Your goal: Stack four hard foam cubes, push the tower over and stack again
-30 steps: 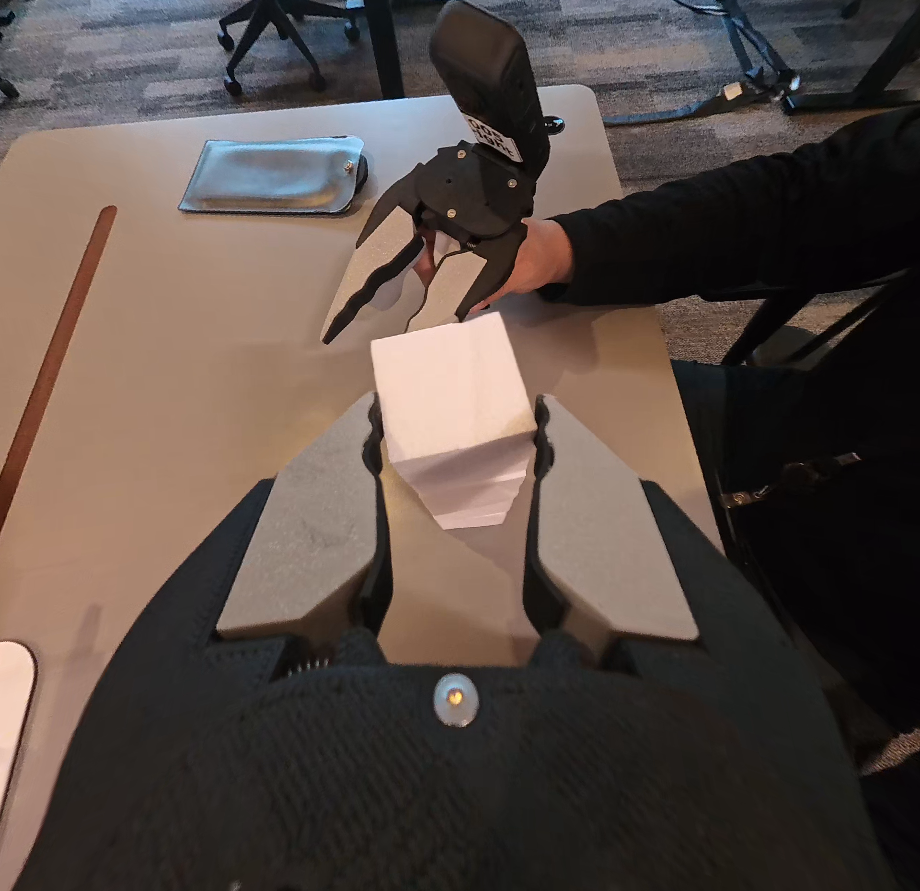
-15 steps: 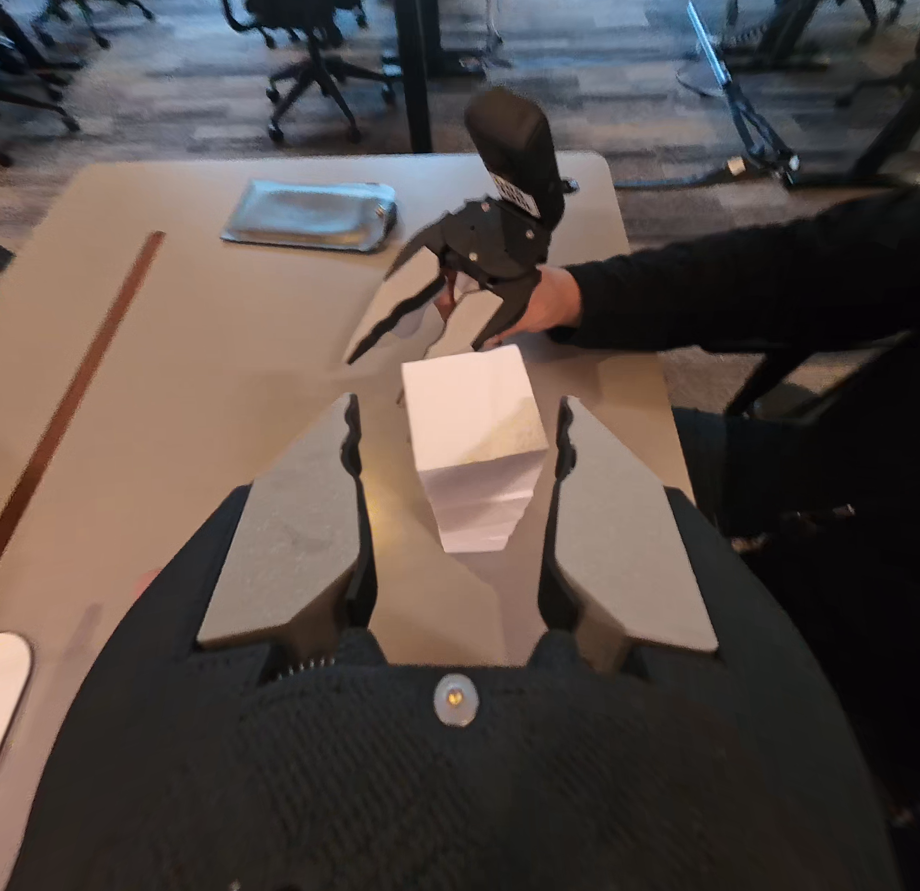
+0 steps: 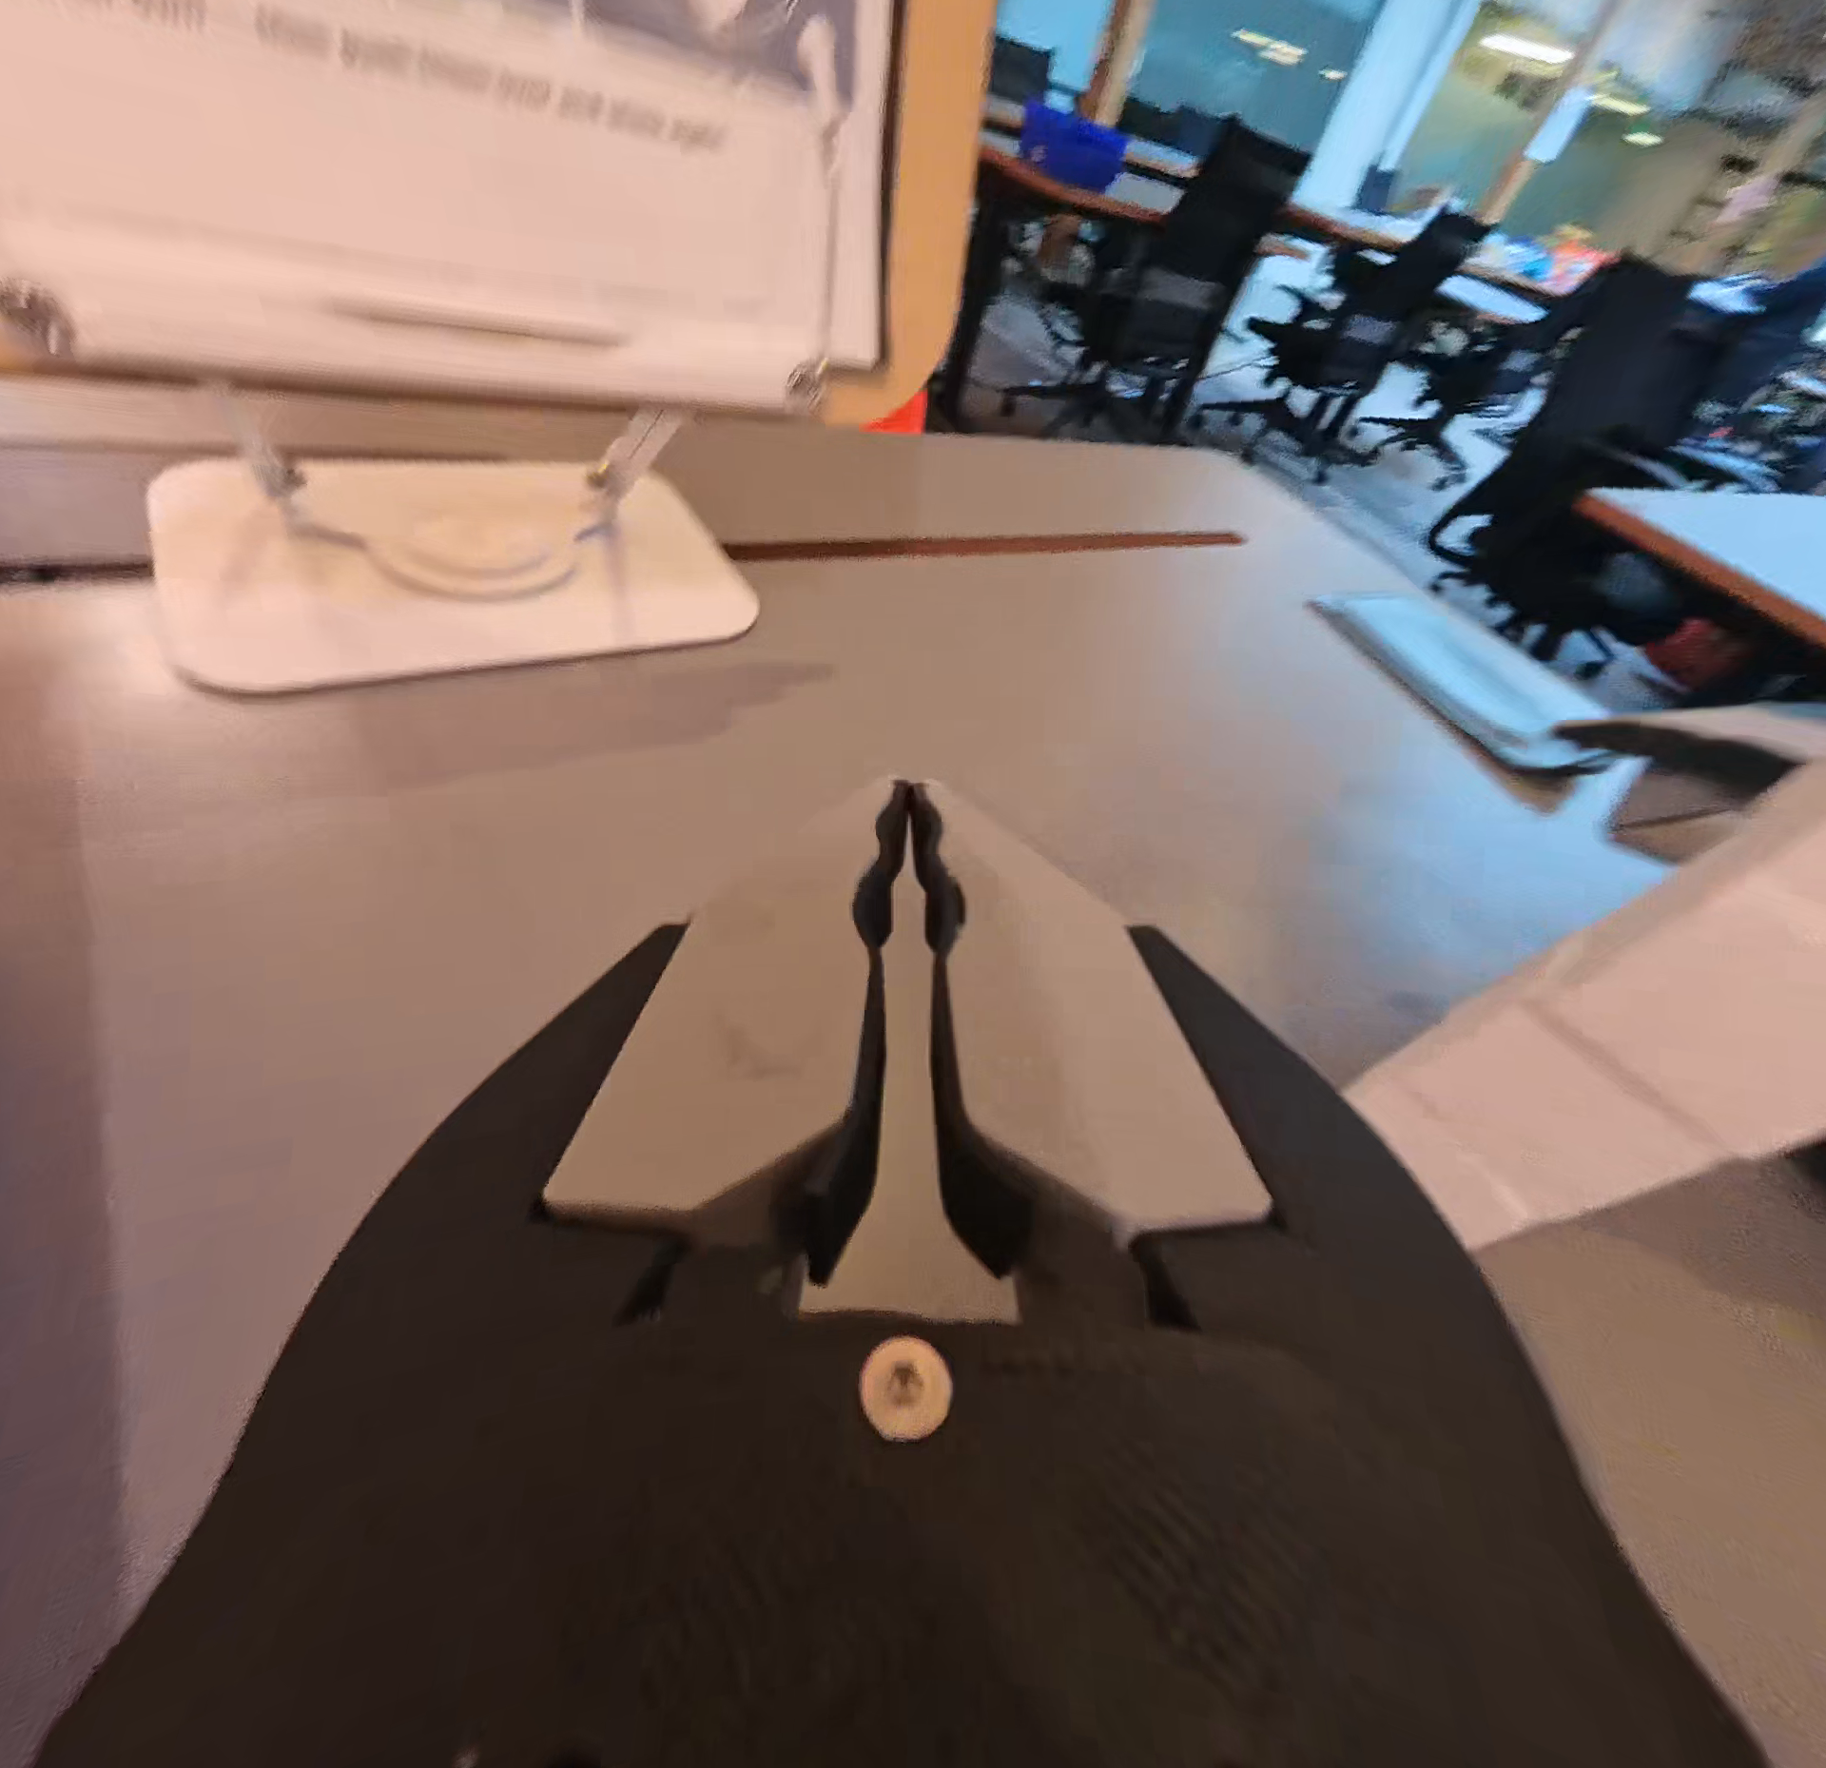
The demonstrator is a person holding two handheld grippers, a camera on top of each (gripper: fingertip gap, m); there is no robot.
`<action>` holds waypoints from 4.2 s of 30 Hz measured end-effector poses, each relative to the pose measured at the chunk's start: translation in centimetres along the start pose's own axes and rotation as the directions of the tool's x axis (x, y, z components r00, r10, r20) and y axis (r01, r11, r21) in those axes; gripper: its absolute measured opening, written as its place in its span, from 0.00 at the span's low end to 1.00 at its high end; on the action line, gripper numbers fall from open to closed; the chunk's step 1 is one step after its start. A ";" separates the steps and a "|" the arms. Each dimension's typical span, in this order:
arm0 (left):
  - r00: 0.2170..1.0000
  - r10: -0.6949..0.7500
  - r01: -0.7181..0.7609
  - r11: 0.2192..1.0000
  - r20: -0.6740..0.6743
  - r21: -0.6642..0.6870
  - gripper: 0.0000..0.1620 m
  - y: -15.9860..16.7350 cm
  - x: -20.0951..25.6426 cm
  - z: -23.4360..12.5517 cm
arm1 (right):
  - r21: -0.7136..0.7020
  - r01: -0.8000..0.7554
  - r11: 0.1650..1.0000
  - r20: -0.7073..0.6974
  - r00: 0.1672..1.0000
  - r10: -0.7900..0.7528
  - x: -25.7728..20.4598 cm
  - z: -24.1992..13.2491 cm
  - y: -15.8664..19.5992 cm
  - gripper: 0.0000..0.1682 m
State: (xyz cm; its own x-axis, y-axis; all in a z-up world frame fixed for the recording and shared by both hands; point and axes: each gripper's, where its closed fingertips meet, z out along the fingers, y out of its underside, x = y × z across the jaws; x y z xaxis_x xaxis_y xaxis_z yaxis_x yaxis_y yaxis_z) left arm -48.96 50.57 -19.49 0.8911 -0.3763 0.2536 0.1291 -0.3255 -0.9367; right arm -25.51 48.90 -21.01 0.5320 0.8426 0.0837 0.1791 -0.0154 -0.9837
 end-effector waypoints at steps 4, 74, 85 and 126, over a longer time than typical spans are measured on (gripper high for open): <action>0.997 0.066 -0.059 0.987 0.036 -0.151 0.00 5.3 -0.4 1.7 | -0.003 0.017 1.000 -0.002 1.000 -0.017 -0.1 -0.2 0.1 0.26; 0.992 0.106 -0.071 0.920 0.071 -0.386 0.14 13.7 -1.5 -9.6 | -0.265 0.308 0.914 0.479 0.865 -0.152 -24.7 2.1 4.5 0.00; 0.992 0.108 -0.069 0.890 0.063 -0.451 0.17 15.0 -0.7 -8.9 | -0.313 0.248 0.917 -0.082 0.955 -0.286 -12.5 12.1 3.0 0.00; 0.793 0.386 -0.571 0.741 -0.472 -0.354 0.35 14.7 9.8 -0.9 | -0.160 0.019 0.987 -0.020 1.000 -0.023 -3.7 3.5 2.9 0.11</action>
State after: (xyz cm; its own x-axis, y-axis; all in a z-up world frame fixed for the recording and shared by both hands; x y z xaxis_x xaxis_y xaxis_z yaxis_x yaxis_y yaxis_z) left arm -38.73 41.34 -30.62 0.5514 -0.8330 -0.0463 -0.5670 -0.3335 -0.7532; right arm -29.87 47.61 -24.74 0.5442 0.8318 0.1094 0.3198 -0.0852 -0.9436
